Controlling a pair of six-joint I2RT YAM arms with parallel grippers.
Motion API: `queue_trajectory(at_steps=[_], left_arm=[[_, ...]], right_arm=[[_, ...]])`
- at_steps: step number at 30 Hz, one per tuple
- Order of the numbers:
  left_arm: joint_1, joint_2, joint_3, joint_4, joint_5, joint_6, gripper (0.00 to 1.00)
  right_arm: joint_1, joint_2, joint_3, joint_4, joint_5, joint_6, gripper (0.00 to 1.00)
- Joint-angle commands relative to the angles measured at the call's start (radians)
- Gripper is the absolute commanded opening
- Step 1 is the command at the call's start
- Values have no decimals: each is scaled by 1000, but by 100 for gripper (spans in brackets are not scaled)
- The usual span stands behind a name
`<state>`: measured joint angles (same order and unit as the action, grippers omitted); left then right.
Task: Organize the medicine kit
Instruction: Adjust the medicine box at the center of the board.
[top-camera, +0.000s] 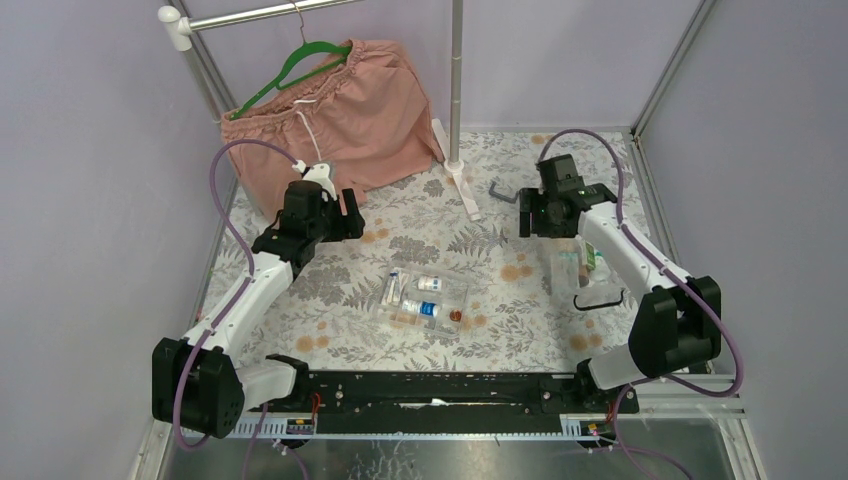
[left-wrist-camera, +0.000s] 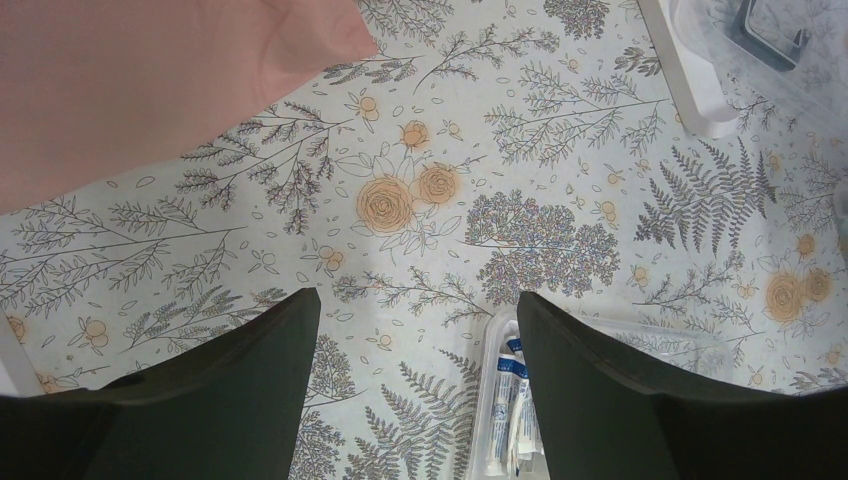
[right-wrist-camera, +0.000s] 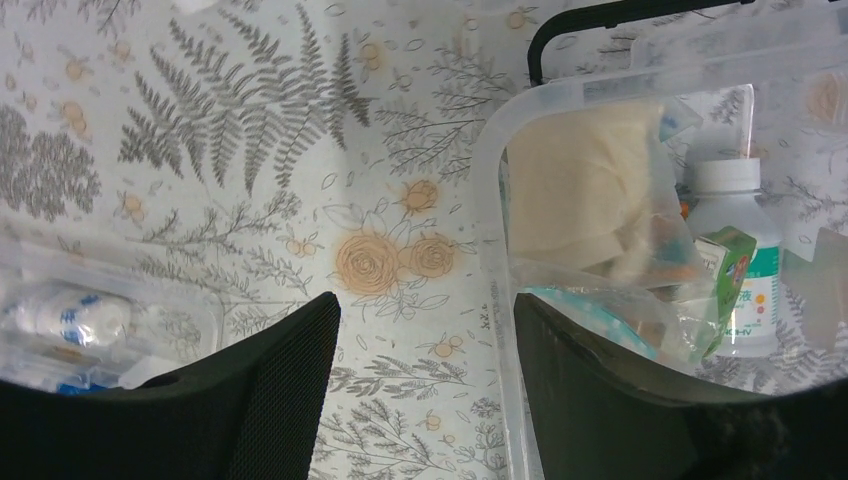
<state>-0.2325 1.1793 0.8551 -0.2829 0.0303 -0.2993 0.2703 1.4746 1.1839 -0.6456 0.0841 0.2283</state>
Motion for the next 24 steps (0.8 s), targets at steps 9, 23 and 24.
queue_trajectory(at_steps=[9,23,24], left_arm=[[7,10,1,45,10,-3,80],[7,8,1,42,4,-1,80],[7,7,0,42,2,-1,80]], right_arm=[[263,37,47,16,-181,-47,72],[440,172,218,37,-123,-48,72],[440,154,217,40,-78,-52,72]])
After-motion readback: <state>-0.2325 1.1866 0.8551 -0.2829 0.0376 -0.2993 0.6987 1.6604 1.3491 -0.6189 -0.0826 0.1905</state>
